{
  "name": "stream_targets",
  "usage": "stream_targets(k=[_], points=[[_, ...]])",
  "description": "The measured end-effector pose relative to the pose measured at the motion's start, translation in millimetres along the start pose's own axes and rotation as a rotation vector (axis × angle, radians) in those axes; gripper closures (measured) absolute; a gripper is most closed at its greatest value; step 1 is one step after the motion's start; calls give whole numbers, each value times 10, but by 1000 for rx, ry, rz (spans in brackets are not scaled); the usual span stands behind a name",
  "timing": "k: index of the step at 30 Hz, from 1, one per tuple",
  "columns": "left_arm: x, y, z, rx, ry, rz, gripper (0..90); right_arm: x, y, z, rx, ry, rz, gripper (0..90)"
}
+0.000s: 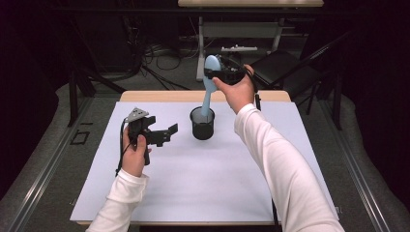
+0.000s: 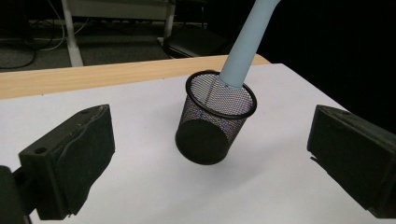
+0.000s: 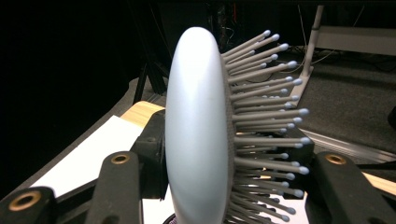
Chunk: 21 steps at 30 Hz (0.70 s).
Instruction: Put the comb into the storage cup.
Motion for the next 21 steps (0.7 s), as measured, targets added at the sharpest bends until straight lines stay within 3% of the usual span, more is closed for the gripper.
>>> stream_targets(k=[11, 21], points=[[5, -1, -1, -1, -4, 1, 11, 78, 25, 68, -15, -43, 4, 475], [2, 13, 7, 3, -4, 1, 11, 123, 29, 154, -28, -50, -4, 475]])
Point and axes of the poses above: each handheld gripper's, and its own axes: y roughly forward along the jaws, z roughly out of its underside, x roughly to its left, the point moved 7 cm from there along y, roughly forward along the jaws, and after that the axes turned 8 degrees about -y, right-handed, at the moved point
